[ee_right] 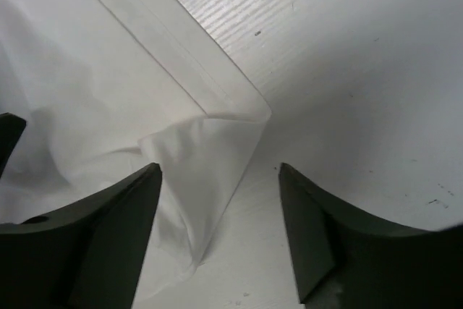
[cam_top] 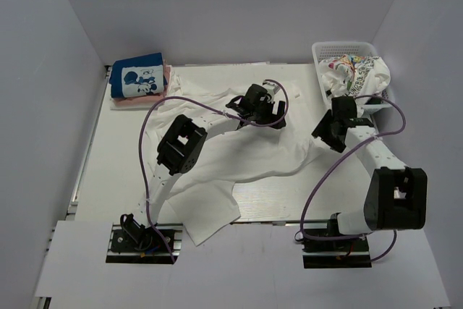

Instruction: Fold and stack the t-shirts

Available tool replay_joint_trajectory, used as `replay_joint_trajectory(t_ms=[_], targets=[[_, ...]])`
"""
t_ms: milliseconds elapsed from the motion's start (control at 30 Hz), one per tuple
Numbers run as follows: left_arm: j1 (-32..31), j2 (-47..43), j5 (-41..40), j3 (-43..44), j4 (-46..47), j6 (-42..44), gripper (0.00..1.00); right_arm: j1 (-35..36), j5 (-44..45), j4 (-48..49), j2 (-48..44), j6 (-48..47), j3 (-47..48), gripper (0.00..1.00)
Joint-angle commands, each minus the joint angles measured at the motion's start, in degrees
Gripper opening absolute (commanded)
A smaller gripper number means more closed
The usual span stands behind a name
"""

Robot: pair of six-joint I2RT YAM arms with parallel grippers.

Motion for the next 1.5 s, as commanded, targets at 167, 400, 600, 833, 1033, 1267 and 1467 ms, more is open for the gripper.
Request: replay_joint_trajectory(t_ms=[167,400,600,833,1033,1267,1467], targets=[[1.0,0.9,-1.1,-2.2,-5.8,0.0,1.00,0.4,-6.5,3.1,10.1,0.8,3.8,0.54],[1.0,0.9,-1.1,-2.2,-5.8,0.0,1.00,0.4,-11.0,6.8,13.7,1.2,2.3,0.54],[1.0,0.9,-1.1,-2.7,-5.8,-0.6,1.00,0.8,-11.2,8.4,15.2,1.5,3.2,0.50],[1.0,0.9,-1.1,-2.7,-5.3,-0.6,1.00,0.5,-9.3,7.4,17.4,1.7,3.4,0.19],[1.0,0.9,-1.6,-3.3,-5.3,-0.6,1.00,0.7,-8.9,7.5,16.8,1.2,3.4,0.00],[1.0,0.9,-3.3,-4.0,-4.8,-0.6,1.00,0.9,-6.8,2.4,11.7,0.5,3.7,0.00],[1.0,2.4,-5.6,-4.0,-6.0,-1.3,1.00,0.4,-1.8,-8.9,-1.7,0.2,-3.0,0.00]])
